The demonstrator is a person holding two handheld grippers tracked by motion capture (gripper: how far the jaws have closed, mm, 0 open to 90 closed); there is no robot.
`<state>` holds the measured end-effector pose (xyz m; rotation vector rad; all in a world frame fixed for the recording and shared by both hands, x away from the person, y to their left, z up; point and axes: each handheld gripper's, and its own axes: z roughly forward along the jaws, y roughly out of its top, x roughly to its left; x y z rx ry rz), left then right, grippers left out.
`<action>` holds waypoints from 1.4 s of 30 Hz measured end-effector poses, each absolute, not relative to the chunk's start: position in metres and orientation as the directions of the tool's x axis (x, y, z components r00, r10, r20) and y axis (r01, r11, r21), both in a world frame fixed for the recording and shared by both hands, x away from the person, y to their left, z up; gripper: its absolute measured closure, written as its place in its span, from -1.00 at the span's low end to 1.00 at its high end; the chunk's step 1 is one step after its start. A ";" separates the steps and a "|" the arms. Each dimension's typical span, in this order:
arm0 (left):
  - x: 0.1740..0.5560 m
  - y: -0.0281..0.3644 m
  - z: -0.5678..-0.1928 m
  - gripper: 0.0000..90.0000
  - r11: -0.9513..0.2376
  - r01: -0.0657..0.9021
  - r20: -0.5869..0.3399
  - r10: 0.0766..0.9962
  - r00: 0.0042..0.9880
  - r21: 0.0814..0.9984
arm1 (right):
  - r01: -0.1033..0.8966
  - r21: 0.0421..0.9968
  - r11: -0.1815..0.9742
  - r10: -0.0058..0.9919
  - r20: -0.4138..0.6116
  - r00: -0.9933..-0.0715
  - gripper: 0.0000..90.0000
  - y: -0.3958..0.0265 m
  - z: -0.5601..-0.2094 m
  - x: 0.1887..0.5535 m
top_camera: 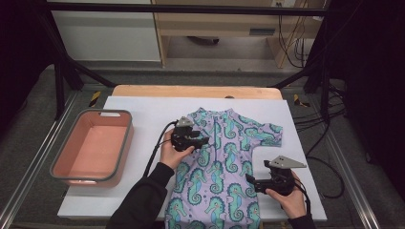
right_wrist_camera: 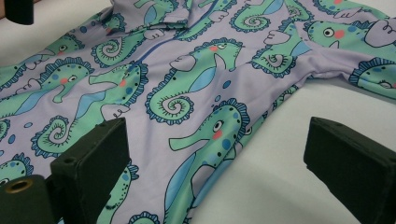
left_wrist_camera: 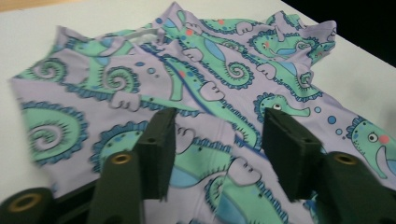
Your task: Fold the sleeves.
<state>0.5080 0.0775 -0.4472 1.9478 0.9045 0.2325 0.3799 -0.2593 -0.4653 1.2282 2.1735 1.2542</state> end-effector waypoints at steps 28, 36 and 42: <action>0.452 0.180 -0.463 -0.82 -0.235 0.533 -0.222 0.722 0.656 0.813 | 0.529 0.826 0.195 0.883 0.087 -0.461 -0.89 -0.267 -0.440 0.416; 0.443 0.184 -0.468 -0.85 -0.253 0.527 -0.207 0.720 0.663 0.811 | 0.534 0.826 0.183 0.903 0.073 -0.424 -0.86 -0.274 -0.432 0.438; 0.442 0.183 -0.470 -0.86 -0.259 0.523 -0.205 0.713 0.671 0.812 | 0.538 0.824 0.176 0.915 0.065 -0.399 -0.79 -0.279 -0.431 0.458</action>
